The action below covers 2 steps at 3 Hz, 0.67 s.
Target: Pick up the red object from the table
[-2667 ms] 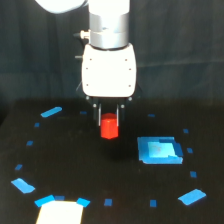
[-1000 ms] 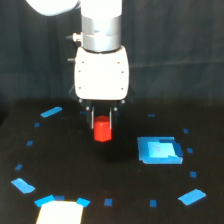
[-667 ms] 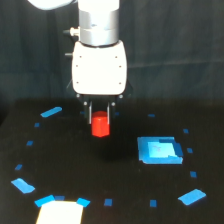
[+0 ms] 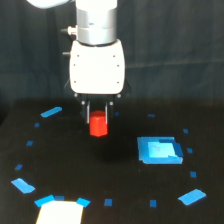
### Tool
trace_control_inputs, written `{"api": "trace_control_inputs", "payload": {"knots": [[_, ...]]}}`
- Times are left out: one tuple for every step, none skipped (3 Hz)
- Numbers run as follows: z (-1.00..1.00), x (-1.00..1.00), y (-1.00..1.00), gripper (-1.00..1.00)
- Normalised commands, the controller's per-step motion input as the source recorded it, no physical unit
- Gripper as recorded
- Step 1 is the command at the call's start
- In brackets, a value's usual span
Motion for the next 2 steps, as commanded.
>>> {"api": "trace_control_inputs", "payload": {"knots": [[0.29, -0.22, 0.22, -0.89], [0.17, 0.21, -0.14, -1.00]]}}
